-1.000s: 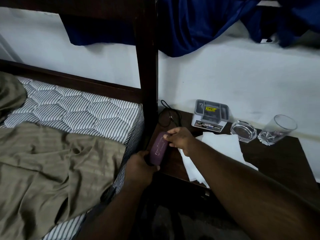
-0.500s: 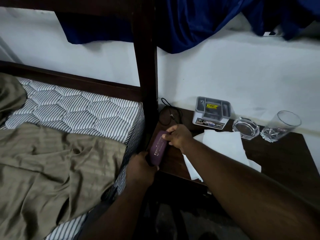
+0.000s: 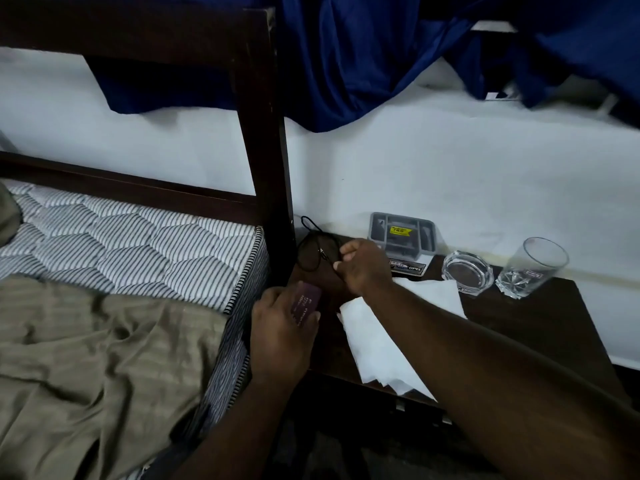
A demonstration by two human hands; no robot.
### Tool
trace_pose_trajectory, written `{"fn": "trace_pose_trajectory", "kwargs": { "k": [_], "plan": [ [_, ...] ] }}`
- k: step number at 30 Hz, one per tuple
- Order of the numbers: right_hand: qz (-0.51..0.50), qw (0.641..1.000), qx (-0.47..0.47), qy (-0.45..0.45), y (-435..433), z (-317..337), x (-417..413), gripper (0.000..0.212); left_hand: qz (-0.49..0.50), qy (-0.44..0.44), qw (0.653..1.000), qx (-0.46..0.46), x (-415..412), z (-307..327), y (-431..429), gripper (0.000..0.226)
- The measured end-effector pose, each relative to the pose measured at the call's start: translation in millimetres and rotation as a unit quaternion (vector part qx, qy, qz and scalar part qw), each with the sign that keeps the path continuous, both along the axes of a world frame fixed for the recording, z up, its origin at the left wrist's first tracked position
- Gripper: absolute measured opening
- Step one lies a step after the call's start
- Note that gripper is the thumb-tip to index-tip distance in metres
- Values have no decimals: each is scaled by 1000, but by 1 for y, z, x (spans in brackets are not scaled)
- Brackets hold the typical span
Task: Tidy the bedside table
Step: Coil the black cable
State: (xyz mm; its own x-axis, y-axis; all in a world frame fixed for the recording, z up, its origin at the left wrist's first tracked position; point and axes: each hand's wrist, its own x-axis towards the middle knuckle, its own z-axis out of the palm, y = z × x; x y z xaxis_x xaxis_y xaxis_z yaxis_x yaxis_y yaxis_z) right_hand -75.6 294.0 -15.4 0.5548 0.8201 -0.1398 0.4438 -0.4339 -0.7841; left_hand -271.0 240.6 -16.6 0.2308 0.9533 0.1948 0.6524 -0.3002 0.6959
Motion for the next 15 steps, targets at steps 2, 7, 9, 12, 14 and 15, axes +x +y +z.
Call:
{"fn": "trace_pose_trajectory", "kwargs": {
  "k": [2, 7, 9, 12, 14, 15],
  "plan": [
    [28, 999, -22, -27, 5, -8, -1, 33, -6, -7, 1000, 1, 11, -5, 6, 51],
    [51, 992, -50, -100, 11, -26, -5, 16, -23, -7, 1000, 9, 25, -10, 17, 49],
    [44, 992, -34, -110, 9, -26, -3, 12, -25, -6, 1000, 13, 25, -10, 21, 48],
    [22, 995, 6, -96, 5, -19, 2, 14, -25, 0, 1000, 14, 25, -11, 25, 46],
    [2, 997, 26, -70, 2, -10, 5, 14, -24, -5, 1000, 14, 26, -11, 26, 45],
    [-6, 998, 39, -45, 1, -5, 6, 14, -24, -12, 1000, 16, 26, -12, 27, 45]
  ]
}}
